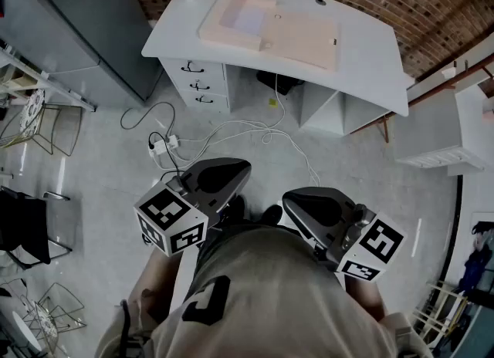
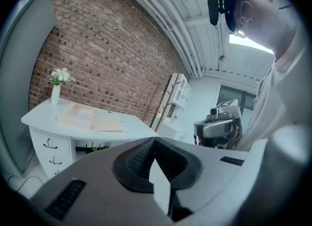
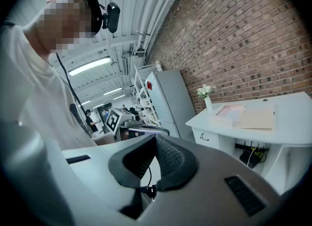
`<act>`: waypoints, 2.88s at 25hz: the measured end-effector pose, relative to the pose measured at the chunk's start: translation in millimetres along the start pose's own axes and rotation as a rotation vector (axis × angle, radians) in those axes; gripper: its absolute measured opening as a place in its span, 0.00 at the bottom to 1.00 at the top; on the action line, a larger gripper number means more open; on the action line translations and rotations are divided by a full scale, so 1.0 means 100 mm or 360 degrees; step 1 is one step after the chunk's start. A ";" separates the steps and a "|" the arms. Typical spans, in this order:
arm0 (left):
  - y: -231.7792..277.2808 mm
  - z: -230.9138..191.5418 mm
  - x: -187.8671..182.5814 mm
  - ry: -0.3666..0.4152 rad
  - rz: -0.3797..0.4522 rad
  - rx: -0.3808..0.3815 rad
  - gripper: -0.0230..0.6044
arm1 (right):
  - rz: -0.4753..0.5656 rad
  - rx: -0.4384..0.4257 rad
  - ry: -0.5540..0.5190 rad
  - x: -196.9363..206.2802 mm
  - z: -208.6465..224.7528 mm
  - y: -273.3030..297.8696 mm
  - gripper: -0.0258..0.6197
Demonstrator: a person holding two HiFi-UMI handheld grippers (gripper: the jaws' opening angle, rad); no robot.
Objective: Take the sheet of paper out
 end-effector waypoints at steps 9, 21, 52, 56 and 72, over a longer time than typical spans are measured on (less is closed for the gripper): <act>0.04 0.10 -0.08 0.0049 0.0027 -0.0008 0.06 | 0.0003 -0.0022 -0.0059 -0.05 -0.03 -0.06 0.08; 0.41 0.45 -0.15 0.0104 -0.0001 -0.0027 0.06 | -0.0014 -0.0078 -0.0082 0.02 0.10 -0.46 0.08; 0.67 0.28 -0.10 0.0026 -0.0039 -0.0350 0.06 | -0.0294 -0.0312 -0.0119 0.00 0.53 -0.54 0.08; 0.75 0.14 -0.17 0.0012 -0.0032 -0.0311 0.06 | -0.0306 -0.0279 -0.0093 -0.07 0.66 -0.44 0.08; 0.92 -0.56 -0.34 -0.0033 -0.0074 -0.0161 0.06 | -0.0354 -0.0174 -0.0013 -0.30 1.05 0.15 0.08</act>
Point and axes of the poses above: the fingertips, and each gripper's own axes: y forward along the fingers, z to its right, x out of its underside, the point moved 5 cm from there along -y, backward along the fingers, and after that the axes turned 13 degrees about -x, right-handed, at the moved point
